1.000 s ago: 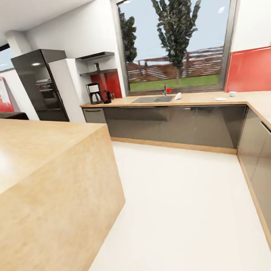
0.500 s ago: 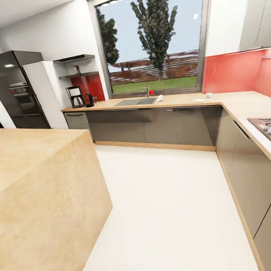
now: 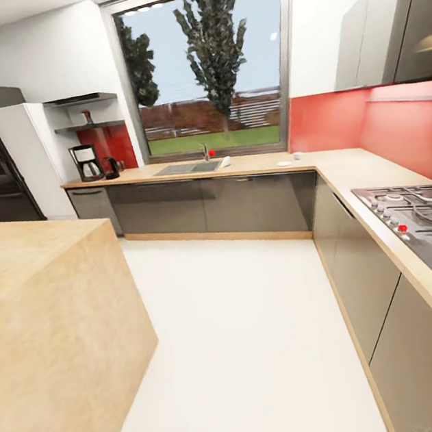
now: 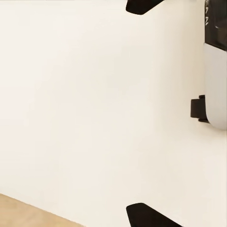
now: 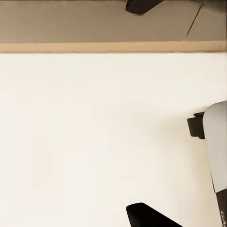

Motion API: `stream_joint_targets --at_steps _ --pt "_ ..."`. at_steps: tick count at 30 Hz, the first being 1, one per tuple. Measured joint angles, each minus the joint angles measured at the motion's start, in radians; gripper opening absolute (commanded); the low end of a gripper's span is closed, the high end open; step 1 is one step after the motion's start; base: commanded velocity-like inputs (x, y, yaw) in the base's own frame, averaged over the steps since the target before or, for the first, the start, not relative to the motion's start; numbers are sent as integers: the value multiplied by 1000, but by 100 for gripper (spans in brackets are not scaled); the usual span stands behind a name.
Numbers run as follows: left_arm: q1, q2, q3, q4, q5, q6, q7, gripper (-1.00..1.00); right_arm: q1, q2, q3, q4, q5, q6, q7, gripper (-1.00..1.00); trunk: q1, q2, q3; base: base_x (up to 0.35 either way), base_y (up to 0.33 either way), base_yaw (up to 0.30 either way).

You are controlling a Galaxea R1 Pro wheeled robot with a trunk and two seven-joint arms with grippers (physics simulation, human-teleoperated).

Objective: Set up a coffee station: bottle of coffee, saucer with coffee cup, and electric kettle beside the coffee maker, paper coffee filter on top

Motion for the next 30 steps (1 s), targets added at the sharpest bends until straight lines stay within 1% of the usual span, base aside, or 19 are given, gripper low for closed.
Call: stream_joint_targets --at_steps 4,8,30 --pt "0 0 0 0 0 0 0 100 0 0 0 0 0 0 0 100 -15 28 13 0 0 -269" --pt "0 0 0 0 0 0 0 100 0 1 0 0 1 0 0 100 -31 56 25 0 0 -127" --pt "0 3 2 0 1 0 4 100 0 0 2 -1 5 1 0 100 -115 210 94 0 0 -7"
